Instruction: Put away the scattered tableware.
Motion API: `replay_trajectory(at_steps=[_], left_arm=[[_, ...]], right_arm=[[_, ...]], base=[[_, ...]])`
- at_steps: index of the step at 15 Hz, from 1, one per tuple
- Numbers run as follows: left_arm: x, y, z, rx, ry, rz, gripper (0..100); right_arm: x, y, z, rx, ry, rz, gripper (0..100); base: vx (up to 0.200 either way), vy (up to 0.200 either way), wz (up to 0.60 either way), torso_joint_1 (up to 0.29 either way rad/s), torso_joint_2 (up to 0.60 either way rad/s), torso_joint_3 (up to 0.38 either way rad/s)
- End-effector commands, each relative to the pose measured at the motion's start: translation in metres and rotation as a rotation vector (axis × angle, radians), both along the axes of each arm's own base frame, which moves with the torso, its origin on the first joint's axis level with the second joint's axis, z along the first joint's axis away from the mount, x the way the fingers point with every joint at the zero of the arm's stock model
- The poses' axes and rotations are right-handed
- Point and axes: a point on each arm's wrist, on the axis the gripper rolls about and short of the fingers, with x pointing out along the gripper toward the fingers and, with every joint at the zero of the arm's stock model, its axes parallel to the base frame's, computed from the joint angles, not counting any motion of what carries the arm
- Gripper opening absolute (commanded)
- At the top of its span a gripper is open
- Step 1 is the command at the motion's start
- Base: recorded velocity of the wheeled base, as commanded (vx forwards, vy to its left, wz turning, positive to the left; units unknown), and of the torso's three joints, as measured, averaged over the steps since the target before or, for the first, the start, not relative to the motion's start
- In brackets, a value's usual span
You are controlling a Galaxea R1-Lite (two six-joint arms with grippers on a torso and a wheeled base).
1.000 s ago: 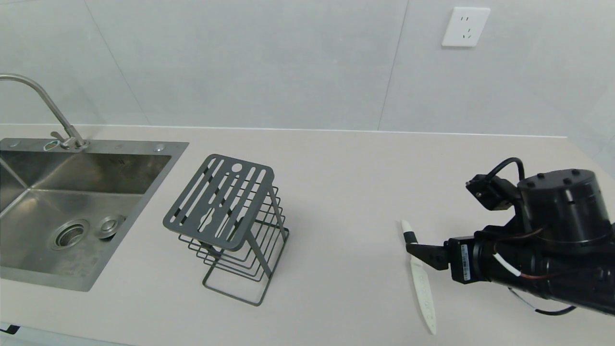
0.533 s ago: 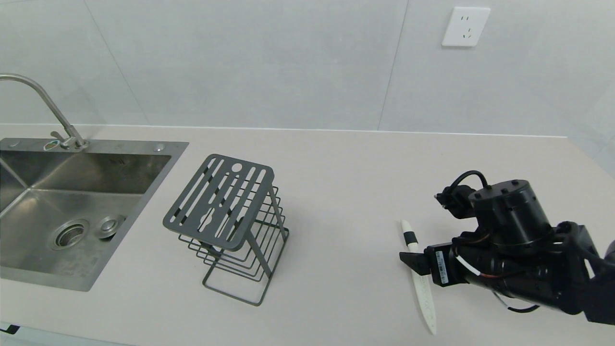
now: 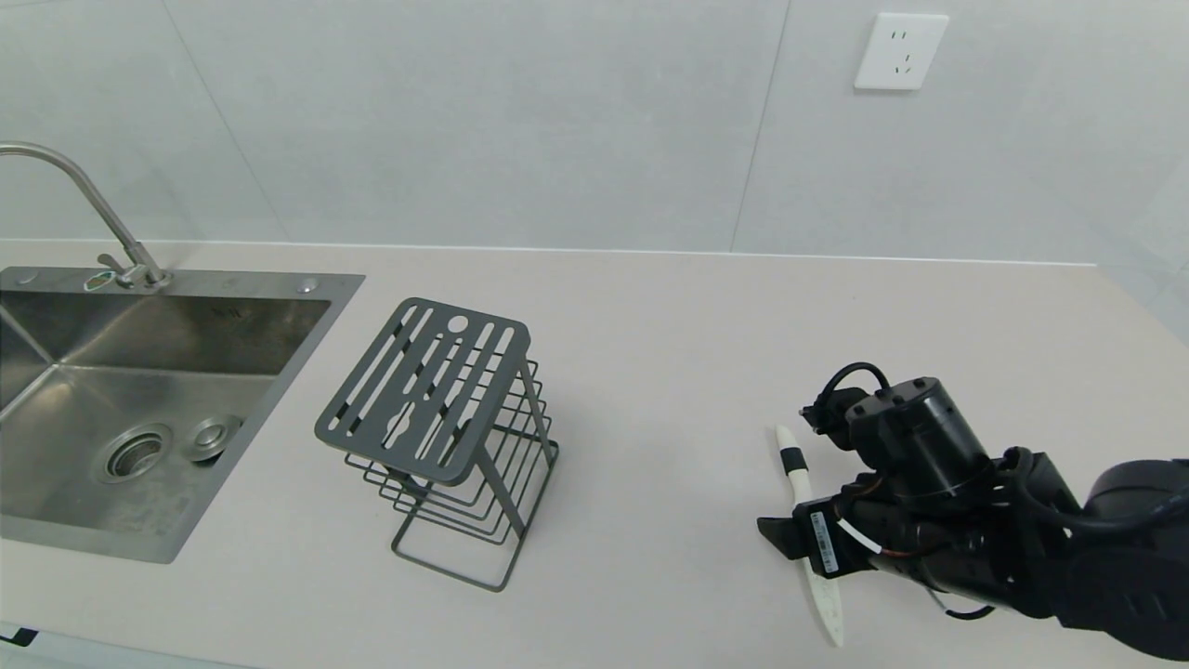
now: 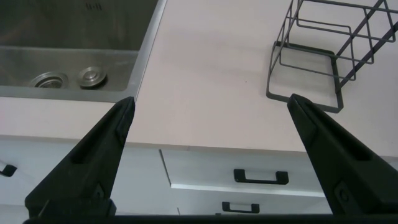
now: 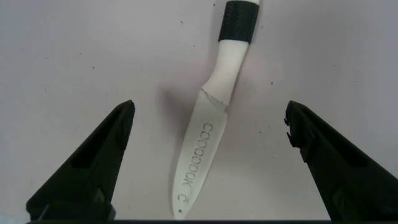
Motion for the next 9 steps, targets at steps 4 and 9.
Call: replay_trajectory(at_steps=[4, 9], left_arm=[[0.000, 0.000, 0.000, -0.001, 0.001, 0.001, 100], [0.000, 0.000, 0.000, -0.001, 0.001, 0.001, 100]], right_arm=[[0.009, 0.008, -0.014, -0.006, 0.004, 0.003, 100], [0.012, -0.001, -0.016, -0.014, 0.010, -0.027, 100]], base=[[0.000, 0.000, 0.00, 0.000, 0.00, 0.000], [0.000, 0.000, 0.00, 0.000, 0.00, 0.000]])
